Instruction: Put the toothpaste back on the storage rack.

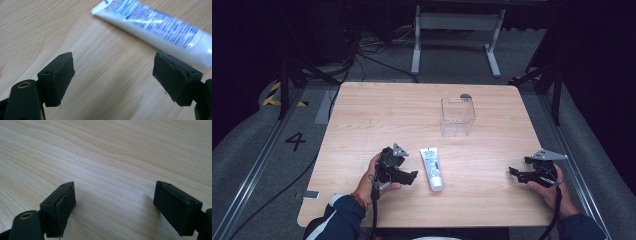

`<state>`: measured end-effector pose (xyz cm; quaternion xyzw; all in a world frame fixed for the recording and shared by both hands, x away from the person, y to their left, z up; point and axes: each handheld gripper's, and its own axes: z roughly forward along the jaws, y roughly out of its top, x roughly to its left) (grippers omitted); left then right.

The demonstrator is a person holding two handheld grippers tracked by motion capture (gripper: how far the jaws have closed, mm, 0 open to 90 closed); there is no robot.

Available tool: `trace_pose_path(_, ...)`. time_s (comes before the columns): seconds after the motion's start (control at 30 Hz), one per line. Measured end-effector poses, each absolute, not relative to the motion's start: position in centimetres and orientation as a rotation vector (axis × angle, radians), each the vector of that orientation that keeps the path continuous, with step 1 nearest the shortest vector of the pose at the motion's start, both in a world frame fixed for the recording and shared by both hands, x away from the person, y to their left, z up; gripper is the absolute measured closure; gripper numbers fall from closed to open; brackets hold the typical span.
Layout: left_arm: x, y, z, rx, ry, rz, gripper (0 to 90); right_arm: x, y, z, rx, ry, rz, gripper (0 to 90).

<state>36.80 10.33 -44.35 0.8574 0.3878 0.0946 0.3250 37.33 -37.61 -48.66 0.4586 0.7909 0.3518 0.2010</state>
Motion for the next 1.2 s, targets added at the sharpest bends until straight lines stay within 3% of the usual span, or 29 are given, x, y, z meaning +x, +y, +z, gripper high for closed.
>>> trace_pose_path(0.33, 38.2, 7.3, -43.6, 2.205, 1.021, 0.12, 17.5, 37.3, -37.6, -48.7, 1.28, 2.21, 0.983, 17.9)
trace_pose_path(1.2, 42.0, 2.5, -46.0, 2.311, 1.182, 0.125, 15.9, 37.3, -37.6, -48.7, 1.272, 2.217, 0.987, 18.1)
